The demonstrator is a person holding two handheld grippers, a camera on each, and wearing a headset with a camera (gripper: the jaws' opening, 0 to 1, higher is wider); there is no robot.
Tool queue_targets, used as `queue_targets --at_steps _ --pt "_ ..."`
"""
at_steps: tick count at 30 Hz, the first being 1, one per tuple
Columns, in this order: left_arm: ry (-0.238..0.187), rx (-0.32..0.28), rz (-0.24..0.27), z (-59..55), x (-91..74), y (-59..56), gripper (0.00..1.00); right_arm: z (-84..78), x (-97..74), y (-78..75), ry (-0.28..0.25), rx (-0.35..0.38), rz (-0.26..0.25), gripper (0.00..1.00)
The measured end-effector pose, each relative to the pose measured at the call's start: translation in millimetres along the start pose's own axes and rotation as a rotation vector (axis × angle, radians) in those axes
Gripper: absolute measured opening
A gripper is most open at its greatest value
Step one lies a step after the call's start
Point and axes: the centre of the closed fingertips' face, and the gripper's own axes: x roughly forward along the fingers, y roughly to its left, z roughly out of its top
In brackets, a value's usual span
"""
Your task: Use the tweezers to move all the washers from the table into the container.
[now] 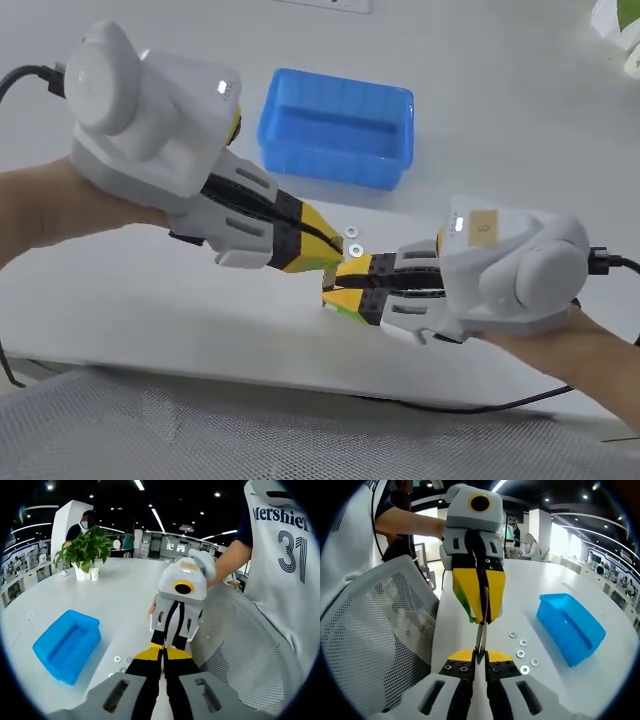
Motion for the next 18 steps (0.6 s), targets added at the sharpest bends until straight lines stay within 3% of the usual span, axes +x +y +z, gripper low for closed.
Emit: queue_targets --at_steps 10,18 --pt "-0.002 0.000 -0.015 2.3 -1.8 -0.7 0.05 1.1 2.0 -0.2 0.023 -0.034 0.006 0.09" --pt "0.022 0.013 -0.034 0.1 1.6 -3.8 0.06 -3.4 1.7 -2.3 0.053 -0.027 -0.012 0.07"
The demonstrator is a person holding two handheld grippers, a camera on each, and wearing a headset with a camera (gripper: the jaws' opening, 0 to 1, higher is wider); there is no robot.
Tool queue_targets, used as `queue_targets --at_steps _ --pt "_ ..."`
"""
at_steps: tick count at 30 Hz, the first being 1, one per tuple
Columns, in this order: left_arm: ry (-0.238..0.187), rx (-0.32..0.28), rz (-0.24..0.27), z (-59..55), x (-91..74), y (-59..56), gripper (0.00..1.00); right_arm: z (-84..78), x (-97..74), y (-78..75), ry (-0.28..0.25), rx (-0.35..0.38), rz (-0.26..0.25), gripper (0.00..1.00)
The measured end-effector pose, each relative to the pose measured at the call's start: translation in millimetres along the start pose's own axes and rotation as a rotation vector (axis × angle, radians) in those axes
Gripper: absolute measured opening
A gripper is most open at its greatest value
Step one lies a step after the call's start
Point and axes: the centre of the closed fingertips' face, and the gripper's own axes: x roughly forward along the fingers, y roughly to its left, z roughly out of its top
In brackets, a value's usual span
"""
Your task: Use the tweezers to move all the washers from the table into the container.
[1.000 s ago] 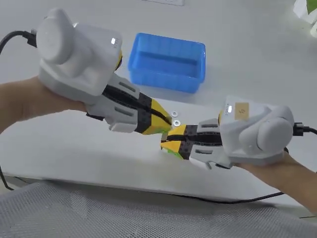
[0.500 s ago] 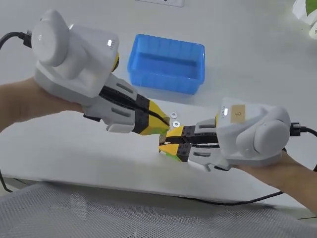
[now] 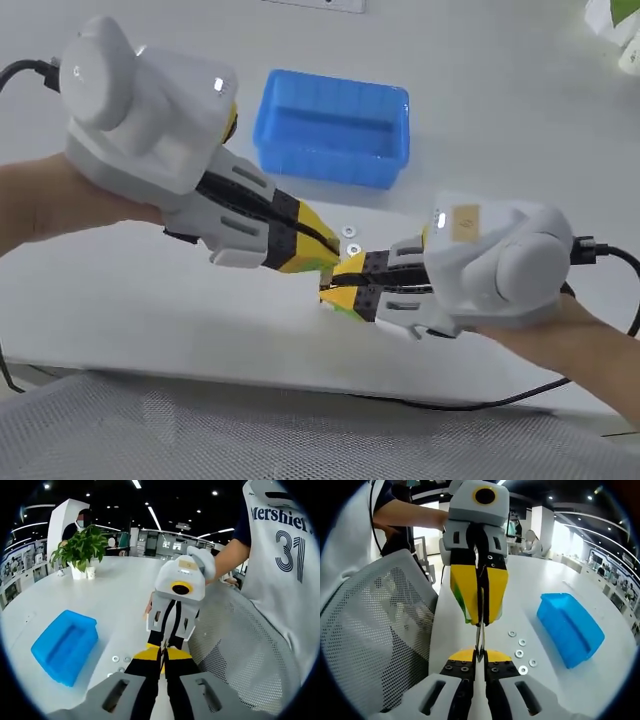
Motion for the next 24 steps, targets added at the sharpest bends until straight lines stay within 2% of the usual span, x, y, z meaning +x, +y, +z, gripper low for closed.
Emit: queue_targets --at_steps 11,16,21,24 --pt "0.012 0.014 0.000 -0.7 -0.6 1.1 0.06 0.3 0.2 -0.7 0.006 -0.017 -0.018 0.07" --pt "0.052 0.017 -0.023 -6.8 2.9 -2.8 0.11 0.8 0.8 -0.2 0.003 -0.021 -0.020 0.07" --pt "0.043 0.023 0.004 -5.7 1.7 1.5 0.07 1.6 0.9 -1.7 -0.005 -0.015 -0.026 0.07" --pt "0.045 0.014 -0.002 -5.5 2.2 1.1 0.07 1.4 0.8 -1.5 -0.007 -0.016 -0.023 0.07"
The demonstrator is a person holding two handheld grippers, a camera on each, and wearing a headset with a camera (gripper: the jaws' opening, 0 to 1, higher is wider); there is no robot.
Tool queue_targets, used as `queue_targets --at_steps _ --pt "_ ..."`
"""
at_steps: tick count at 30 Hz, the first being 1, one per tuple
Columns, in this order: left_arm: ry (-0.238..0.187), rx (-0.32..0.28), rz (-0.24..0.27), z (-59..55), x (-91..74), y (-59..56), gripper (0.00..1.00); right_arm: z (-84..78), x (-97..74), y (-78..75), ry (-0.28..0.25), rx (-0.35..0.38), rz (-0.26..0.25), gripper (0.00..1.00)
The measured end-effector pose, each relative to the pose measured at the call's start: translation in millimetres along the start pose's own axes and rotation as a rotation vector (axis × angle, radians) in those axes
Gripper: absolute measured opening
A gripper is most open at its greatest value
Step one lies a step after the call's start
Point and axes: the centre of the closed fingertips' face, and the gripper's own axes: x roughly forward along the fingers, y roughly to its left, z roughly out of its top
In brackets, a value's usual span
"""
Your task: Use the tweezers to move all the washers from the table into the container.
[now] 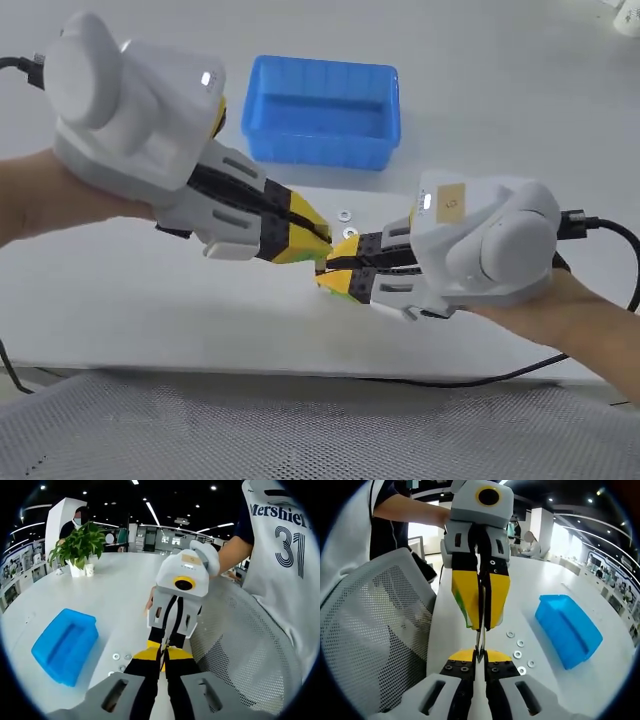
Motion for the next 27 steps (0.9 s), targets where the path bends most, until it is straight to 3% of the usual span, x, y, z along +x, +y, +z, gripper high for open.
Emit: queue_targets --at_steps 14,27 --pt "-0.012 0.032 0.029 5.0 -3.2 1.8 0.05 2.6 -3.0 -4.8 -0.013 -0.019 -0.029 0.07" --pt "-0.008 0.068 0.022 13.9 2.8 -1.1 0.05 2.1 -6.7 -6.6 -0.026 -0.025 -0.042 0.08"
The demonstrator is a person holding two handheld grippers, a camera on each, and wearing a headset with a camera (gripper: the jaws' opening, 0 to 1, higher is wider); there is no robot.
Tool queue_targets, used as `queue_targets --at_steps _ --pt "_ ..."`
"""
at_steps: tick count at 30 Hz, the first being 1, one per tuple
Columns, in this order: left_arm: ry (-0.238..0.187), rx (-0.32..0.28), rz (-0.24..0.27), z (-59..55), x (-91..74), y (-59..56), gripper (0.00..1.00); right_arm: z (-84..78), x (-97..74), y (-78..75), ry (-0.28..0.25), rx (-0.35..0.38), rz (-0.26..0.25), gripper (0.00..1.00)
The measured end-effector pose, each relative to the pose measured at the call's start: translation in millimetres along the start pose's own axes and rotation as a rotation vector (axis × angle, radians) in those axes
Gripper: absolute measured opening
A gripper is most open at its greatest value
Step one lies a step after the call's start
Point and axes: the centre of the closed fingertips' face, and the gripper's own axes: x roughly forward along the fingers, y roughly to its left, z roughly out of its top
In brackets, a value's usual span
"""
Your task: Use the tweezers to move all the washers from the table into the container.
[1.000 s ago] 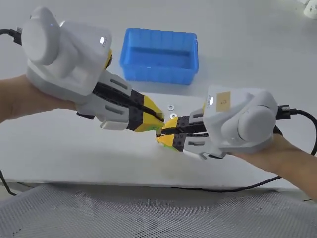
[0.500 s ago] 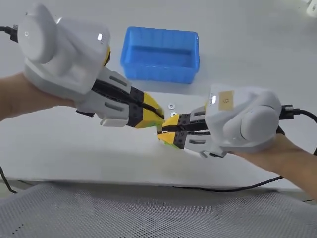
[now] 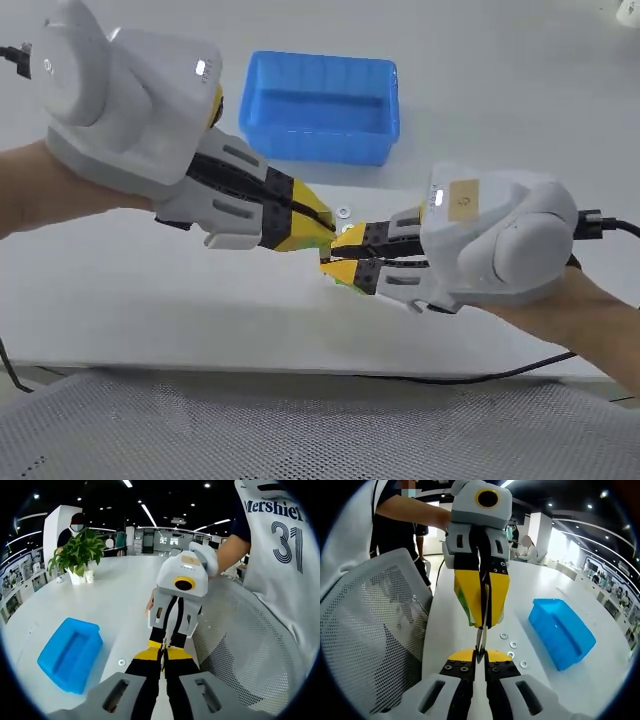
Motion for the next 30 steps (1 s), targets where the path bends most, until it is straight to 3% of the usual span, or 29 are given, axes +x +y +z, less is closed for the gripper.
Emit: queue_targets --at_steps 12,21,30 --pt "-0.034 0.008 0.005 12.0 1.2 0.3 0.05 -0.7 -1.3 -2.6 0.000 0.035 0.002 0.09" --pt "-0.041 0.015 -0.009 13.7 1.9 0.8 0.05 1.4 -1.4 -3.5 -0.007 0.035 0.004 0.09" --pt "-0.041 0.045 -0.016 20.8 7.4 6.7 0.05 0.1 -5.4 -16.1 0.002 -0.003 -0.051 0.08"
